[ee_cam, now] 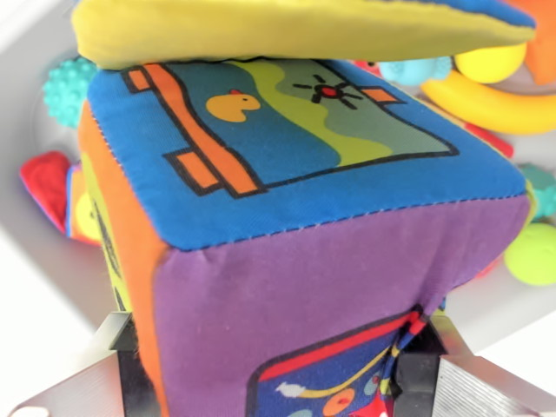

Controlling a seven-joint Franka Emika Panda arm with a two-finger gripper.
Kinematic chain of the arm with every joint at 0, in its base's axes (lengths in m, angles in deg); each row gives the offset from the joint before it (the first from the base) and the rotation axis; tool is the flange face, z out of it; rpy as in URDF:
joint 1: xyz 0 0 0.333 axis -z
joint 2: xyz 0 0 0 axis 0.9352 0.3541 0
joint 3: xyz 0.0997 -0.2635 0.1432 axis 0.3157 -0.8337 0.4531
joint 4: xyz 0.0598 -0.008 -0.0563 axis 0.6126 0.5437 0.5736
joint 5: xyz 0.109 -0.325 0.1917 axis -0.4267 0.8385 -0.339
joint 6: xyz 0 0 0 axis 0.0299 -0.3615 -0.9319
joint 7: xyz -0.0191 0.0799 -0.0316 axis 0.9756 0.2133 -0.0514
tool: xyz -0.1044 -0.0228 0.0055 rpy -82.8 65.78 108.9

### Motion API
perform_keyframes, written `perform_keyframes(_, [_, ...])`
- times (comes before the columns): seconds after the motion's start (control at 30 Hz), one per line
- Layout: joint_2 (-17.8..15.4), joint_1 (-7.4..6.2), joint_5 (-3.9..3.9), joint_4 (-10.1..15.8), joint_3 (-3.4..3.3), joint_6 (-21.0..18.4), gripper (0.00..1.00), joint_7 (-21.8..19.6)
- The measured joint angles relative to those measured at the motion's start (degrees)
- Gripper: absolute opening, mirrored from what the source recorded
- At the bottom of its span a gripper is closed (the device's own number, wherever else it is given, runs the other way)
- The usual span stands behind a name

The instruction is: Pick an object from the bin

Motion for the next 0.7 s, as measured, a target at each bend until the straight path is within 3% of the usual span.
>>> perform_keyframes(0.7, [-0.17,0.00,0.00,-0.70,0.00,-0.84,0.00,0.00])
